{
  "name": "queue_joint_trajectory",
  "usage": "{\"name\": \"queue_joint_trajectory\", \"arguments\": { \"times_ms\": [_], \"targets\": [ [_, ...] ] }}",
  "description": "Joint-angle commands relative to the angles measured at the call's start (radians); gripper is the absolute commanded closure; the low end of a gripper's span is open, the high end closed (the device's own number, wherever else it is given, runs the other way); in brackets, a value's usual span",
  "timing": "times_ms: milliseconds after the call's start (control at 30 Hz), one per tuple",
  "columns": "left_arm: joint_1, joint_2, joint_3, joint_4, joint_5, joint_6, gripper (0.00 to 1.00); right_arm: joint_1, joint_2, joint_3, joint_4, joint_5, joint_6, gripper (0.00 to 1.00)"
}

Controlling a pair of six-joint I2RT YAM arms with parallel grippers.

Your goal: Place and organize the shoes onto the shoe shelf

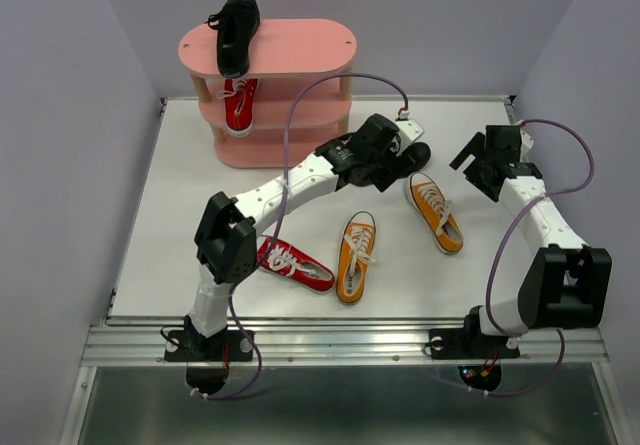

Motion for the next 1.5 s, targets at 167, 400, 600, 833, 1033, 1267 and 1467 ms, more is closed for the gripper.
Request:
{"name": "queue_joint_trajectory", "arguments": {
  "times_ms": [167, 400, 600, 833, 1033, 1267, 1467],
  "targets": [
    [0.054, 0.223, 0.215, 0.016, 0.004, 0.098, 0.01, 0.001, -0.068, -0.022, 0.005, -0.024, 0.002, 0.0],
    [0.072, 0.299, 0.256, 0.042, 0.001, 0.124, 0.01, 0.001, -0.075, -0.032, 0.007, -0.044, 0.003, 0.0],
    [0.1, 0.343, 0.284, 0.041, 0.048, 0.129, 0.01, 0.001, -0.076, -0.035, 0.007, -0.058, 0.005, 0.0],
    [0.126, 0.378, 0.292, 0.013, 0.144, 0.103, 0.02, 0.001, -0.083, -0.033, 0.005, -0.063, 0.0, 0.0],
    [0.127, 0.407, 0.287, 0.002, 0.144, 0.089, 0.05, 0.001, -0.085, -0.035, 0.007, -0.069, 0.006, 0.0],
    [0.129, 0.43, 0.276, 0.007, 0.16, 0.077, 0.25, 0.001, -0.097, -0.035, 0.005, -0.064, 0.003, 0.0],
    [0.126, 0.403, 0.278, -0.005, 0.159, 0.049, 1.0, 0.001, -0.095, -0.036, 0.007, -0.072, 0.005, 0.0]
  ]
}}
